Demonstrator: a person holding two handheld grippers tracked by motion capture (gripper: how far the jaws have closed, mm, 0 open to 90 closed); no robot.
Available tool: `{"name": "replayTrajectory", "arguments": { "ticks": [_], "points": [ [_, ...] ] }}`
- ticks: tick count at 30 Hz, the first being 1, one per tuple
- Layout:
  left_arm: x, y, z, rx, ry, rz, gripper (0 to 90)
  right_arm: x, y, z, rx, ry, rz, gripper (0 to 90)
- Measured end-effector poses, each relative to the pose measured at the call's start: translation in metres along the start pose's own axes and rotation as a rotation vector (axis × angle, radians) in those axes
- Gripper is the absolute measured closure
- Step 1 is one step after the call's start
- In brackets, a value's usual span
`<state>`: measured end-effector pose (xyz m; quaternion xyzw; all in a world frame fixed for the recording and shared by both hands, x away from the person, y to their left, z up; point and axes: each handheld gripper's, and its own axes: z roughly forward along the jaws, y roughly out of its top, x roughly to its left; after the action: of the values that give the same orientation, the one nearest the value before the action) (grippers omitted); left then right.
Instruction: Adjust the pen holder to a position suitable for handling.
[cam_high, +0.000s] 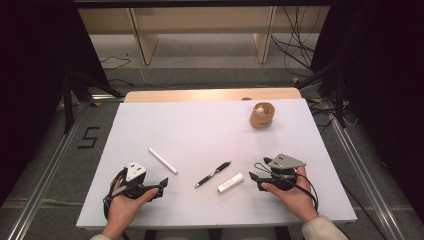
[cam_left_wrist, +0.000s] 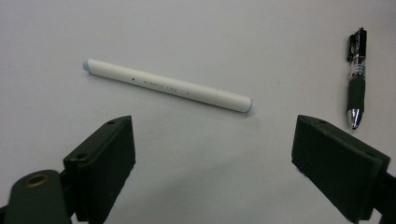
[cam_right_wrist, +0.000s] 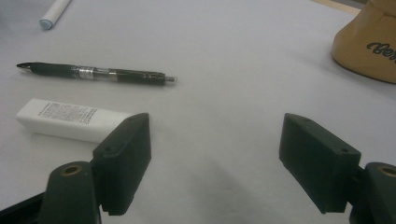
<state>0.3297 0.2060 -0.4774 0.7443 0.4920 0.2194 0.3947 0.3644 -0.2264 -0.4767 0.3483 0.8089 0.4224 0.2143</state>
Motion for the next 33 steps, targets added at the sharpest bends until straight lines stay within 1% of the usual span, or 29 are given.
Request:
{"name": "replayTrajectory", "arguments": {
  "ticks": [2, 7, 10, 12, 14, 15, 16, 17, 20, 21, 24, 29, 33],
  "points": [
    [0.0, 0.0, 0.0, -0.004, -0.001, -0.009, 13.0, 0.0, 0.0, 0.001, -0.001, -0.002, 0.001, 25.7],
    [0.002, -0.001, 0.0, 0.004, -0.002, -0.009, 13.1, -0.001, 0.001, 0.002, -0.002, -0.003, 0.01, 25.7],
    [0.002, 0.0, 0.001, -0.001, 0.001, -0.009, 13.5, -0.001, 0.001, 0.004, -0.001, 0.0, -0.001, 25.5],
    [-0.001, 0.0, 0.0, -0.004, -0.008, -0.006, 14.0, -0.002, 0.001, 0.004, -0.002, 0.001, 0.001, 25.3],
    [-0.006, 0.001, 0.0, -0.006, -0.025, -0.004, 15.1, -0.002, 0.001, 0.002, -0.006, -0.002, 0.004, 25.3],
    [-0.009, 0.002, 0.0, -0.009, -0.031, 0.007, 15.4, -0.002, 0.001, 0.001, -0.008, -0.003, 0.006, 25.2],
    [-0.015, 0.003, 0.0, -0.012, -0.046, 0.023, 15.4, -0.002, 0.0, 0.001, -0.009, -0.005, 0.004, 25.2],
    [-0.015, 0.003, 0.0, -0.012, -0.046, 0.023, 15.5, -0.002, 0.0, 0.001, -0.008, -0.006, 0.006, 25.1],
    [-0.022, 0.004, 0.001, -0.015, -0.069, 0.038, 15.7, -0.002, 0.0, 0.0, -0.01, -0.008, 0.007, 24.9],
    [-0.024, 0.005, 0.002, -0.014, -0.074, 0.047, 15.7, -0.002, 0.0, 0.0, -0.011, -0.011, 0.007, 24.8],
    [-0.029, 0.006, 0.003, -0.013, -0.09, 0.051, 16.3, -0.002, 0.0, 0.0, -0.011, -0.012, 0.007, 24.8],
    [-0.037, 0.007, 0.004, -0.013, -0.118, 0.081, 18.3, -0.002, 0.0, 0.0, -0.008, -0.016, 0.011, 24.8],
    [-0.04, 0.007, 0.006, -0.016, -0.131, 0.078, 19.8, -0.003, 0.0, 0.0, -0.008, -0.017, 0.012, 24.7]
  ]
}}
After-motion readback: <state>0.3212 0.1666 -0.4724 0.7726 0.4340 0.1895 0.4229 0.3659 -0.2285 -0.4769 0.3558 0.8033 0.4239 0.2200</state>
